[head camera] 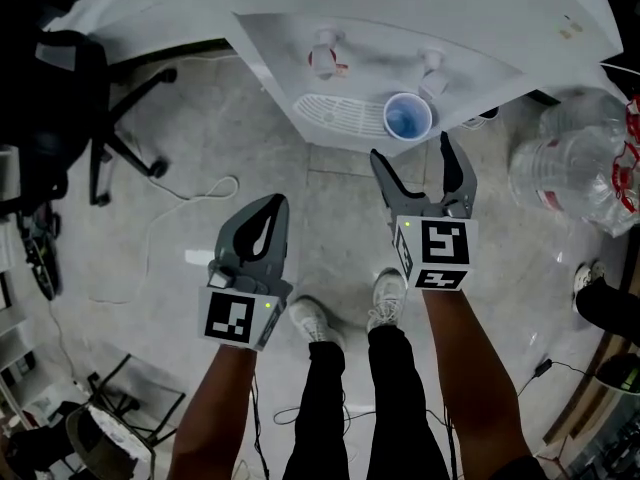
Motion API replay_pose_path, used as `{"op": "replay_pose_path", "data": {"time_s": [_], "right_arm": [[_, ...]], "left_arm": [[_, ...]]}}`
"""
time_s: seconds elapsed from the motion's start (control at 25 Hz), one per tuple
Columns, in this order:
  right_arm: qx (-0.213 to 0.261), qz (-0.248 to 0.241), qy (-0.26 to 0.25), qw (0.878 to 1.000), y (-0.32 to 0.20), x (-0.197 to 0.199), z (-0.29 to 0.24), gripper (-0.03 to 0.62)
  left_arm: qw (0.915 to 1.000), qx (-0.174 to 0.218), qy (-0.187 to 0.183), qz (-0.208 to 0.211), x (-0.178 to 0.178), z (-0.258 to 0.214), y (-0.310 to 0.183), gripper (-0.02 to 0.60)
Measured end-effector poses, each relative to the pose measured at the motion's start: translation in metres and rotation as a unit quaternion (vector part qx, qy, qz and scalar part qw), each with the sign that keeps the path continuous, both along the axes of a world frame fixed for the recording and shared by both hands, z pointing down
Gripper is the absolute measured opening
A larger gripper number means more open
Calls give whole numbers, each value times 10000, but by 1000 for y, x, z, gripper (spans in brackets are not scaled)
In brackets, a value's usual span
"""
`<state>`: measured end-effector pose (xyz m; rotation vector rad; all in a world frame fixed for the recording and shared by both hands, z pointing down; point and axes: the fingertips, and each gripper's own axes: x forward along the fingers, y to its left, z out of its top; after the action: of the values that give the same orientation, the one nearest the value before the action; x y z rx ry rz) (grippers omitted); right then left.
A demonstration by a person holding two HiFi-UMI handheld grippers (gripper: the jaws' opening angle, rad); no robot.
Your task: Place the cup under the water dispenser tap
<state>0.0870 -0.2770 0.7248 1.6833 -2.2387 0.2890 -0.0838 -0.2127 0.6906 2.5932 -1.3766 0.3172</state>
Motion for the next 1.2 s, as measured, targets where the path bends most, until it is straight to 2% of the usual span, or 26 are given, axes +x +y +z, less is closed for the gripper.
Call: {"op": "replay_pose_path", "data": {"time_s": [0.12,0.2,0.32,0.48,0.56,0.64,0.84,1.0,1.2], "right_arm": [[53,-96,-54,9999,24,-3,-24,440],[64,-223,-55,9997,42,-8,-42,413],[76,-357,-91,9993,64,-17,-76,312],[104,-392,-4,9992,86,-28,-133,165],[135,-360,120,9992,92,-29,-166,59],[195,-351,196,9990,96,-28,-197,3],[331,-533,136,9979,107,-32,-264,2],[273,-601,-98,9978,131,-34,-314,2],[401,-865,-150,9953,139,-47,-365,2]], "left_arm": [[9999,84,78,43,4,-16,6,17],[9997,109,198,52,8,-30,9,17],[9991,232,356,0,15,-61,4,17],[9978,524,413,8,27,-126,5,17],[9970,557,531,50,28,-157,12,17],[9971,517,557,21,22,-181,19,17],[9977,449,503,-110,5,-225,40,17],[9974,253,674,96,10,-269,73,17],[9973,286,657,170,4,-306,90,17]]}}
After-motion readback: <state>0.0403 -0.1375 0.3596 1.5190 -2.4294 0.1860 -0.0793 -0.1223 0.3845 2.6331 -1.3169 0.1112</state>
